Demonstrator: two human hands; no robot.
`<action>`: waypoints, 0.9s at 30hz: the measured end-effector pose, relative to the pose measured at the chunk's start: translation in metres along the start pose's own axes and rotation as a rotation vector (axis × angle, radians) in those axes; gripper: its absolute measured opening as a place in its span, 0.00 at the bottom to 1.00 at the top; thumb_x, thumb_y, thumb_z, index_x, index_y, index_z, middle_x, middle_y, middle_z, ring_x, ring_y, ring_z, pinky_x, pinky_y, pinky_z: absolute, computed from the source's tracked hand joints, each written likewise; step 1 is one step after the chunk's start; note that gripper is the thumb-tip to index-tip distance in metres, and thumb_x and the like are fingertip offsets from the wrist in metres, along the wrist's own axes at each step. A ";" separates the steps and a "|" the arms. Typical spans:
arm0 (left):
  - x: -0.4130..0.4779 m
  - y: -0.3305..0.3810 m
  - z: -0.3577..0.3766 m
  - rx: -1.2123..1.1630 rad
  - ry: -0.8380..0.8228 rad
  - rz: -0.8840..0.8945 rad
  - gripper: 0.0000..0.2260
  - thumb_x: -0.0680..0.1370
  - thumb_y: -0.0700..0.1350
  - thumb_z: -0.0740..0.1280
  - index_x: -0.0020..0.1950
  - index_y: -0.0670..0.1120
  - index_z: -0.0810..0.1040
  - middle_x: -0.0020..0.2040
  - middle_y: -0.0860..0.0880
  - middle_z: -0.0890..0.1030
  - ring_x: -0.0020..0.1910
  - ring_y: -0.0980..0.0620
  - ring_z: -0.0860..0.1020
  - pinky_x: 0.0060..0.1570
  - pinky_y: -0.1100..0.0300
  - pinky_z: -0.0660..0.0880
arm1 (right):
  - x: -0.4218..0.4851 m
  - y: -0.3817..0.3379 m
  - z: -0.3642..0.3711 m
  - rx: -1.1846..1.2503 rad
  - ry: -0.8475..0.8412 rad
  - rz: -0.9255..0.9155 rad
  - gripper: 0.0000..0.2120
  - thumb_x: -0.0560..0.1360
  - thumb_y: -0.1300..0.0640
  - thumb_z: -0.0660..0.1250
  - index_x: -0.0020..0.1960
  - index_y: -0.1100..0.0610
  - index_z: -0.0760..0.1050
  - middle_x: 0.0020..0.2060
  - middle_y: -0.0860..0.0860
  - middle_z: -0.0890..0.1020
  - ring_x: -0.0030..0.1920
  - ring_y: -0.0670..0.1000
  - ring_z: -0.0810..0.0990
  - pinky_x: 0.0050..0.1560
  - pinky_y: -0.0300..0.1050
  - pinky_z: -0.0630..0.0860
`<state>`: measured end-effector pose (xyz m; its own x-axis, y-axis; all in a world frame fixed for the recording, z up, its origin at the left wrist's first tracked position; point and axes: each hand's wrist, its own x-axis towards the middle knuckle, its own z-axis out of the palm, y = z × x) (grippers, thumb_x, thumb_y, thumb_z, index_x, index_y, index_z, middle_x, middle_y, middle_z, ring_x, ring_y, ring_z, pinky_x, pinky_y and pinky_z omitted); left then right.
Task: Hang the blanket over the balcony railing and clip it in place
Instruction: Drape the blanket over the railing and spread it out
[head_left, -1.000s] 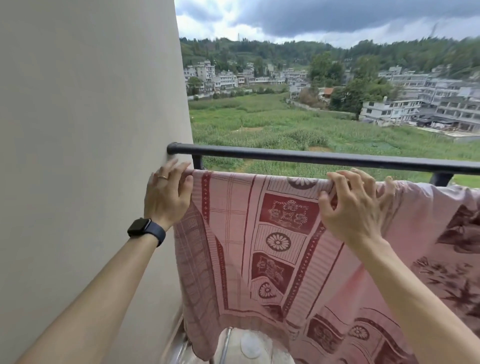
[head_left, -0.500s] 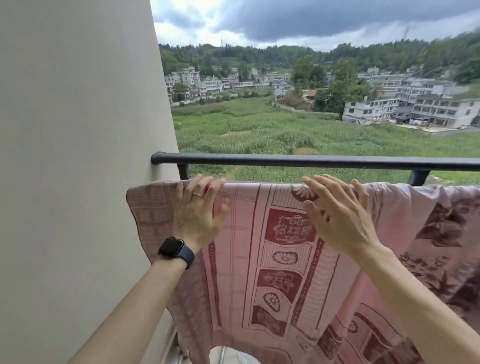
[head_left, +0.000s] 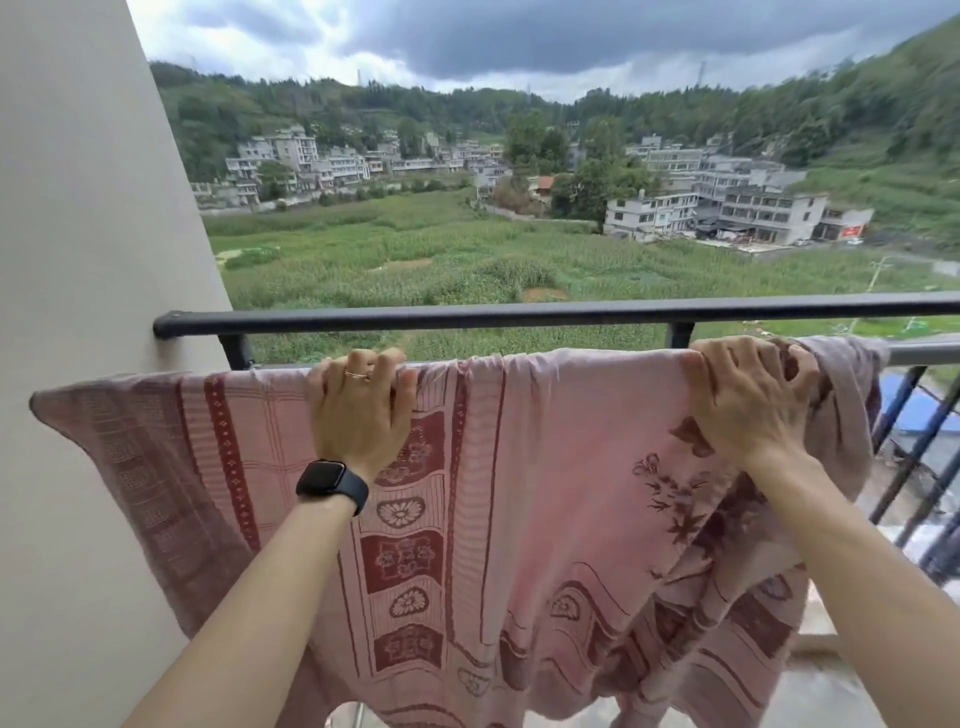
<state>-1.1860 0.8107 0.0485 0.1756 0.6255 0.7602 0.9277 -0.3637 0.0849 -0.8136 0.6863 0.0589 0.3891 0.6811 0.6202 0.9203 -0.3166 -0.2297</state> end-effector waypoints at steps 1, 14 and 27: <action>-0.001 -0.010 -0.001 0.029 0.000 -0.030 0.22 0.82 0.57 0.47 0.55 0.46 0.76 0.50 0.45 0.77 0.50 0.44 0.73 0.59 0.47 0.64 | 0.004 0.030 -0.006 0.002 -0.006 0.033 0.26 0.81 0.34 0.39 0.57 0.45 0.72 0.59 0.53 0.75 0.65 0.54 0.67 0.71 0.66 0.53; 0.004 0.159 0.008 -0.042 0.020 0.009 0.17 0.81 0.54 0.56 0.59 0.48 0.78 0.58 0.48 0.80 0.60 0.46 0.75 0.72 0.42 0.56 | 0.004 0.037 0.006 0.163 0.015 -0.168 0.18 0.81 0.39 0.51 0.63 0.46 0.70 0.68 0.46 0.72 0.75 0.51 0.62 0.74 0.69 0.40; -0.006 0.191 0.031 -0.063 0.119 -0.062 0.16 0.79 0.50 0.54 0.58 0.46 0.77 0.56 0.45 0.78 0.59 0.43 0.72 0.72 0.39 0.55 | 0.003 0.139 -0.002 0.158 0.117 -0.223 0.23 0.79 0.46 0.59 0.73 0.47 0.67 0.75 0.50 0.67 0.78 0.54 0.59 0.77 0.59 0.41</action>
<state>-1.0000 0.7591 0.0399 0.0752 0.5631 0.8230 0.9122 -0.3723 0.1713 -0.6850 0.6426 0.0305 0.1780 0.6383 0.7489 0.9810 -0.0550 -0.1862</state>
